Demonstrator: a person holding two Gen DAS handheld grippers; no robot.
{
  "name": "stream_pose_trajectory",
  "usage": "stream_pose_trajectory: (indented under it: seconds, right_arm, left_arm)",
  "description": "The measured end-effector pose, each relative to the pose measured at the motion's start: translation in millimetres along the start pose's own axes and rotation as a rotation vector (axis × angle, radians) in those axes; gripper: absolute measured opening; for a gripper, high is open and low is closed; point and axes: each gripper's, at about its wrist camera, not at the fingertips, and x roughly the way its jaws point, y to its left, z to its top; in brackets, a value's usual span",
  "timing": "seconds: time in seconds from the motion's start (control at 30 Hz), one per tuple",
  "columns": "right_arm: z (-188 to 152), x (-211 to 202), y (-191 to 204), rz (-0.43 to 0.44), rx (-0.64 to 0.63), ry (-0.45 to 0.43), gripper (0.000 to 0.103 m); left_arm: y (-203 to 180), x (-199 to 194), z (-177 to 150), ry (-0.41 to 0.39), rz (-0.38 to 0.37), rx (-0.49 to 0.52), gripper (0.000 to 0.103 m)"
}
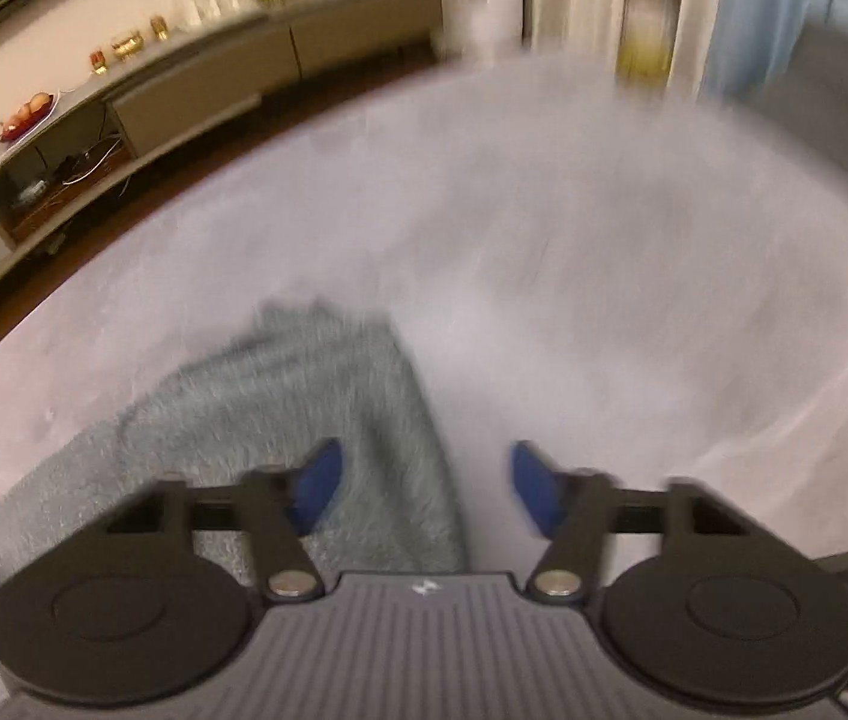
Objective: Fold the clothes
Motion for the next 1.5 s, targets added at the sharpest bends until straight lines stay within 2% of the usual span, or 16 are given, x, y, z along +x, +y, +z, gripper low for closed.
stream_pose_trajectory:
  seconds: [0.13, 0.27, 0.4, 0.43, 0.47, 0.53, 0.6, 0.67, 0.8, 0.97, 1.07, 1.13, 1.23, 1.33, 1.4, 1.5]
  right_arm:
    - [5.1, -5.4, -16.8, 0.047, 0.082, -0.020, 0.018]
    - [14.7, -30.4, -31.3, 0.198, 0.200, -0.112, 0.059]
    - [22.3, -28.3, -11.6, 0.302, 0.164, -0.109, 0.064]
    - [24.5, -20.1, -0.6, 0.318, 0.150, -0.087, 0.064]
    - [26.7, -11.8, 10.5, 0.335, 0.136, -0.065, 0.064]
    - [34.3, 2.5, 38.3, 0.360, 0.085, -0.035, 0.064]
    - [41.2, 15.0, 71.5, 0.359, -0.011, -0.032, 0.064]
    - [43.3, 29.4, 100.1, 0.361, -0.092, -0.028, 0.064]
    - [38.0, 54.1, 129.9, 0.281, -0.206, 0.042, 0.061]
    - [41.1, 76.6, 71.0, -0.106, -0.200, 0.138, 0.059]
    - [52.9, 52.9, 25.1, -0.289, -0.089, 0.084, 0.059]
    - [58.4, 23.2, 26.3, -0.285, -0.052, -0.020, 0.060]
    - [52.2, -5.6, 75.8, -0.064, -0.114, -0.120, 0.059]
    - [31.0, 13.2, 121.3, 0.080, -0.243, -0.034, 0.056]
    - [15.3, 35.7, 127.8, 0.045, -0.293, 0.060, 0.056]
    - [17.1, 37.7, 112.0, 0.041, -0.232, 0.116, 0.058]
  left_arm:
    - [33.9, -27.5, -16.2, -0.111, -0.012, -0.134, 0.006]
    - [123.8, -110.2, -70.7, -0.305, -0.003, -0.412, 0.005]
    - [213.4, -138.4, -169.4, -0.316, 0.118, -0.674, 0.011]
    - [229.0, -135.7, -195.1, -0.296, 0.143, -0.733, 0.020]
    - [240.1, -134.3, -221.9, -0.295, 0.166, -0.799, 0.041]
    - [250.0, -132.8, -265.5, -0.336, 0.179, -0.902, 0.053]
    - [256.6, -128.1, -305.6, -0.365, 0.181, -1.001, 0.052]
    - [264.1, -113.7, -325.9, -0.308, 0.167, -1.063, 0.048]
    - [240.0, -95.7, -319.4, -0.242, 0.054, -0.975, 0.046]
    - [183.3, -96.2, -281.7, -0.227, -0.109, -0.765, 0.038]
    - [179.2, -114.2, -271.9, -0.300, -0.073, -0.716, 0.037]
    - [188.0, -118.4, -274.2, -0.335, -0.069, -0.747, 0.036]
    - [198.8, -99.2, -273.5, -0.284, -0.023, -0.762, 0.036]
    - [205.8, -80.2, -279.8, -0.229, 0.044, -0.753, 0.028]
    - [214.1, -79.7, -289.7, -0.228, 0.063, -0.762, 0.025]
    - [221.4, -98.4, -294.3, -0.232, 0.084, -0.814, 0.036]
